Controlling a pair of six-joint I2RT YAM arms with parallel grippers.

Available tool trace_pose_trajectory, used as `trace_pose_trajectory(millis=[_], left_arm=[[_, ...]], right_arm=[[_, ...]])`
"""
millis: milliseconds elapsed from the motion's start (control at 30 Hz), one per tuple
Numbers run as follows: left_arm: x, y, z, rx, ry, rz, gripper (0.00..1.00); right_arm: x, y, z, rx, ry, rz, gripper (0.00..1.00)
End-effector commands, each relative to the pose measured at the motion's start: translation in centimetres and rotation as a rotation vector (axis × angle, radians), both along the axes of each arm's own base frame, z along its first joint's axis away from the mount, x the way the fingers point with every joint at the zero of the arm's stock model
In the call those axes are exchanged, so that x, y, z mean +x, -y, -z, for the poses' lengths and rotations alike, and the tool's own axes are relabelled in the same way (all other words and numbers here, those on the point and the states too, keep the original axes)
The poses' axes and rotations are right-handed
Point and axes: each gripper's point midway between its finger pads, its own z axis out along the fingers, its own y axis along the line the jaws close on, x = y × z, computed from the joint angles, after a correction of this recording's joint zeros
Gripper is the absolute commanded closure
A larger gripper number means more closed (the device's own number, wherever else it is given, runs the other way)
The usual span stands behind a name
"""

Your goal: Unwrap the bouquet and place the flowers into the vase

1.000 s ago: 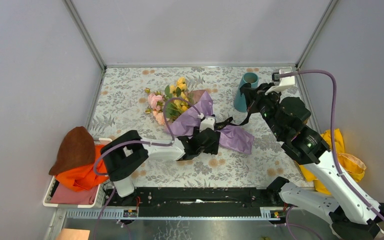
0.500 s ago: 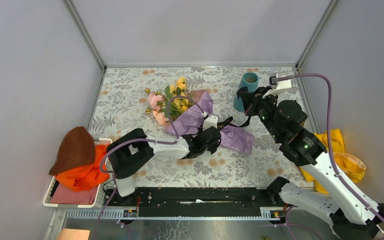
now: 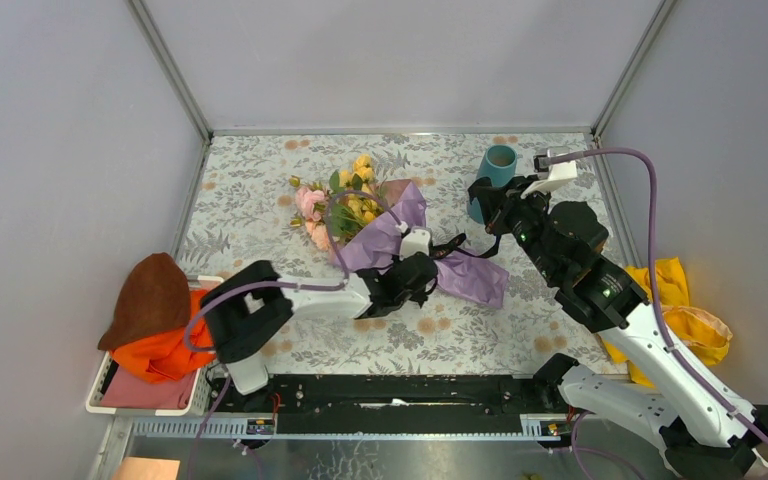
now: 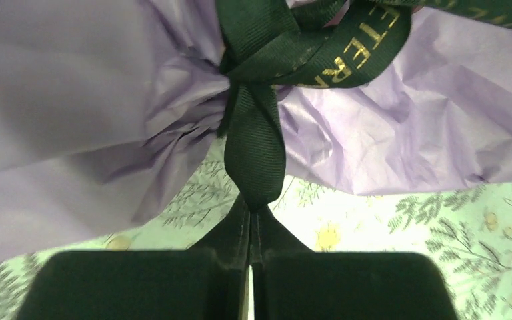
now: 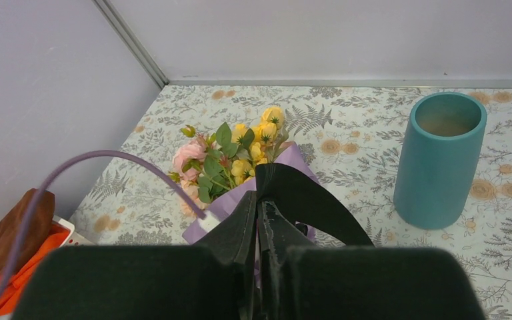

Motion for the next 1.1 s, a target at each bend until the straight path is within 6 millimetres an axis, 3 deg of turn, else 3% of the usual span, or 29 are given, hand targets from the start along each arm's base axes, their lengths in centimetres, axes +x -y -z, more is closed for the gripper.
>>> trace_pose_trajectory(millis=[0, 433, 700, 867, 1067], left_arm=[[-0.6, -2.6, -4.7, -0.064, 0.045, -0.077, 1.0], [-3.9, -15.3, -16.9, -0.186, 0.211, -0.309, 1.0], [-6.0, -22.9, -21.5, -0.282, 0.288, -0.476, 1.0], [-7.3, -27.1, -23.7, -0.347, 0.328, -0.577, 1.0], [-8.9, -31.7, -26.5, -0.438, 0.366, -0.674, 1.0]], right_arm=[[0.2, -0.2, -1.5, 0.045, 0.045, 0.001, 0.92], [0.8, -0.9, -0.3, 0.037, 0.017, 0.0, 0.92], [0.8, -1.0, -0.7, 0.035, 0.017, -0.004, 0.92], [1.0, -1.5, -3.0, 0.035, 0.054, -0.027, 0.92], [1.8, -3.9, -5.8, 0.035, 0.083, -0.103, 0.92]])
